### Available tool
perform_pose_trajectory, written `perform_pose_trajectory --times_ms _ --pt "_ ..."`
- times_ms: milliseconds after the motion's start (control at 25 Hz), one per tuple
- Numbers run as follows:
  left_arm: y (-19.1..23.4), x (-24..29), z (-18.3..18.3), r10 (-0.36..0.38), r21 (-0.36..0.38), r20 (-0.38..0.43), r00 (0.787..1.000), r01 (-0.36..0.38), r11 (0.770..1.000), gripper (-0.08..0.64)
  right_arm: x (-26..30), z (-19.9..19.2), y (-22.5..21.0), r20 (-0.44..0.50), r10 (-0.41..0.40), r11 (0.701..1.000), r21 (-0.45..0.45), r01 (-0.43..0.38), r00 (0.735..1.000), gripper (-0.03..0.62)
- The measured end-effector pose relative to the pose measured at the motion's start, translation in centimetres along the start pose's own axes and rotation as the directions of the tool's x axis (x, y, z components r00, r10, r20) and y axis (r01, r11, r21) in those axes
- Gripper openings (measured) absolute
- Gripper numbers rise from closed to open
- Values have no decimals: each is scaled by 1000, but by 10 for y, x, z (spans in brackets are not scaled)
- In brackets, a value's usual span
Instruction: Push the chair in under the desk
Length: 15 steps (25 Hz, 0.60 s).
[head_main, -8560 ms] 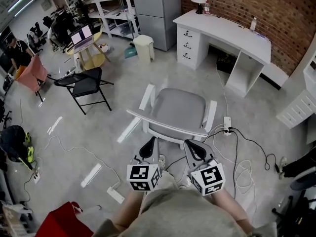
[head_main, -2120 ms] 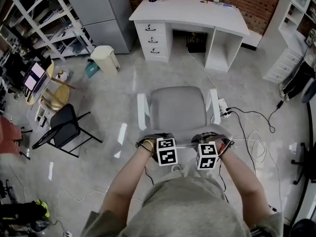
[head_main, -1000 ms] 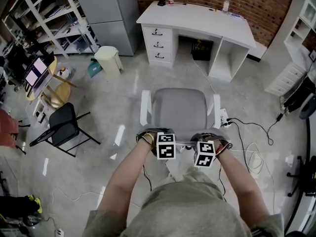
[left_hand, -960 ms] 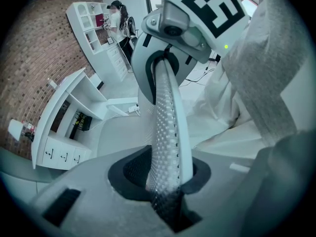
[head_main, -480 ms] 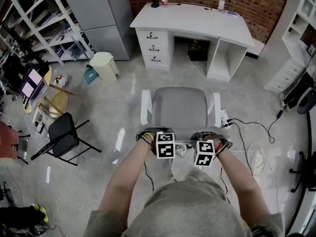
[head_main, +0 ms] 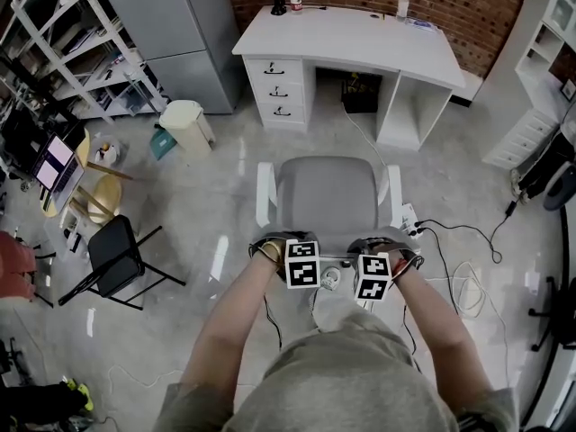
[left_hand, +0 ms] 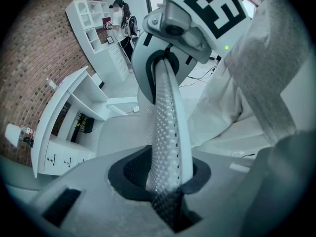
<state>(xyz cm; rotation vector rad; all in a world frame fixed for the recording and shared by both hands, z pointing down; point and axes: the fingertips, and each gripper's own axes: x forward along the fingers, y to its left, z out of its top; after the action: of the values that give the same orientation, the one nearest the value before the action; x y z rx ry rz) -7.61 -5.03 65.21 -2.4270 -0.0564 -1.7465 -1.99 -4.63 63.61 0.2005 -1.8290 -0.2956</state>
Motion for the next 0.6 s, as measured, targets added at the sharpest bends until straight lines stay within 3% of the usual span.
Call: perform_pose_trajectory --times_ms 600 --pt "52 2 -9 -2 6 3 1000 2 1000 94 16 -5 -51 -12 -10 1000 2 10 1000 14"
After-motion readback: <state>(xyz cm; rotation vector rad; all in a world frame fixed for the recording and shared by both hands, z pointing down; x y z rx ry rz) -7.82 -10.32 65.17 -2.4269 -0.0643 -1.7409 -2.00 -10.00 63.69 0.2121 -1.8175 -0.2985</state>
